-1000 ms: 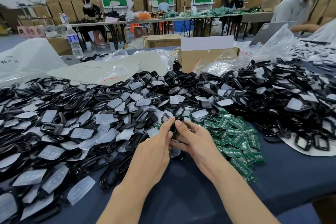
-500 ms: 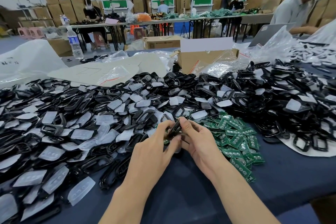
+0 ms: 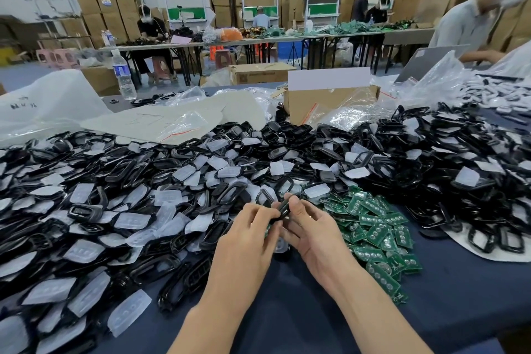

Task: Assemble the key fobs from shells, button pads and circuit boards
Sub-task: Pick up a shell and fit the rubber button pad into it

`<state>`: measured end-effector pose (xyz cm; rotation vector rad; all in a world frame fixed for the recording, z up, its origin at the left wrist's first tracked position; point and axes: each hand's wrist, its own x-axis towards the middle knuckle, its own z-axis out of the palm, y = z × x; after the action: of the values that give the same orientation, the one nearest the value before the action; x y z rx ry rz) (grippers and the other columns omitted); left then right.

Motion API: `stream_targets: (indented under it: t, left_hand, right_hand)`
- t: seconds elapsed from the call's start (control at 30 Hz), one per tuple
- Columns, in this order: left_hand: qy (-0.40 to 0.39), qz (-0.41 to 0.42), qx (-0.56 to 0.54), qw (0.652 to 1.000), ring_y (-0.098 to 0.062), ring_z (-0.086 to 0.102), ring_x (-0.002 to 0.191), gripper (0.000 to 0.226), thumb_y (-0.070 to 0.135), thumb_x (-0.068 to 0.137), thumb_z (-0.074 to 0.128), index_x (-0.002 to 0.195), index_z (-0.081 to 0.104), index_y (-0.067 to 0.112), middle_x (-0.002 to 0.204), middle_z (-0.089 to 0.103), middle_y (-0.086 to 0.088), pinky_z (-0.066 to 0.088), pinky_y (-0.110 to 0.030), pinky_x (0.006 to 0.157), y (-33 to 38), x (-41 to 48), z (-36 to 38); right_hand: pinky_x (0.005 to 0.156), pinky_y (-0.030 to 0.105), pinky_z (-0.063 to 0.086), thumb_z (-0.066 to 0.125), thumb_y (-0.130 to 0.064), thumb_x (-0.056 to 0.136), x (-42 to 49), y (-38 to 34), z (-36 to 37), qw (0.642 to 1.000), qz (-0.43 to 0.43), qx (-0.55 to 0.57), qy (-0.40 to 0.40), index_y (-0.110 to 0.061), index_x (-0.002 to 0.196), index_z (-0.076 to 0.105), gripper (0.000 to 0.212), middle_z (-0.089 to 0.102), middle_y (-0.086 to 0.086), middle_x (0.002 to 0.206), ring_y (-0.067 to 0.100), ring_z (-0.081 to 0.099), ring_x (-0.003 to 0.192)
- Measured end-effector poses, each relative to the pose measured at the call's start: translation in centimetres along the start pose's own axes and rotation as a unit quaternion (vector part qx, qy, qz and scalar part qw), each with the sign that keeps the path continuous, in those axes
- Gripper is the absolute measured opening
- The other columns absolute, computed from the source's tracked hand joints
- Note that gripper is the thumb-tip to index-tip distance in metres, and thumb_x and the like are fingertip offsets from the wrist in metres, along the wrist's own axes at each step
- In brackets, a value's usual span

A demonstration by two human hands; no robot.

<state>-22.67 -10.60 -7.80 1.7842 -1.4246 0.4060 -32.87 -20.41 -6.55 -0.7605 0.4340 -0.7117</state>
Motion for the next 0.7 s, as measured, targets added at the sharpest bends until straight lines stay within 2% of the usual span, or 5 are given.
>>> stream_targets:
  t: [0.23, 0.43, 0.6, 0.7]
  left_hand:
    - [0.017, 0.030, 0.011, 0.999, -0.005, 0.056, 0.069, 0.012, 0.032, 0.098, 0.057, 0.106, 0.059, 0.023, 0.102, 0.055, 0.012, 0.049, -0.023, 0.049, 0.02, -0.11, -0.15]
    - [0.023, -0.003, -0.037, 0.999, -0.003, 0.058, 0.080, 0.015, 0.035, 0.096, 0.059, 0.108, 0.057, 0.027, 0.103, 0.051, 0.016, 0.051, -0.019, 0.056, 0.07, 0.19, 0.16]
    - [0.033, -0.007, -0.042, 0.999, -0.008, 0.058, 0.068, 0.011, 0.035, 0.097, 0.060, 0.104, 0.060, 0.027, 0.094, 0.050, 0.014, 0.048, -0.021, 0.052, -0.26, 0.01, 0.09]
    - [0.039, -0.010, -0.049, 0.998, -0.011, 0.057, 0.065, 0.012, 0.037, 0.097, 0.059, 0.102, 0.062, 0.027, 0.092, 0.051, 0.014, 0.048, -0.024, 0.051, -0.49, 0.01, 0.01]
  right_hand:
    - [0.071, 0.026, 0.060, 0.081, -0.034, 0.073, -0.12, -0.17, -0.22, 1.000, 0.009, 0.000, -0.013, -0.002, 0.108, 0.072, 0.048, 0.074, 0.019, 0.113, 0.024, 0.075, 0.093]
    - [0.066, 0.024, 0.059, 0.077, -0.031, 0.075, 0.01, -0.25, 0.28, 1.000, 0.011, 0.005, -0.002, -0.001, 0.107, 0.072, 0.044, 0.075, 0.016, 0.104, 0.019, 0.074, 0.081]
    - [0.072, 0.027, 0.060, 0.079, -0.035, 0.071, -0.10, -0.28, 0.40, 1.000, 0.010, -0.009, -0.023, -0.009, 0.094, 0.079, 0.035, 0.074, 0.019, 0.112, 0.023, 0.073, 0.090]
    - [0.071, 0.026, 0.060, 0.079, -0.032, 0.072, 0.00, -0.31, 0.44, 1.000, 0.009, -0.007, -0.024, -0.005, 0.100, 0.074, 0.039, 0.075, 0.020, 0.111, 0.025, 0.075, 0.093]
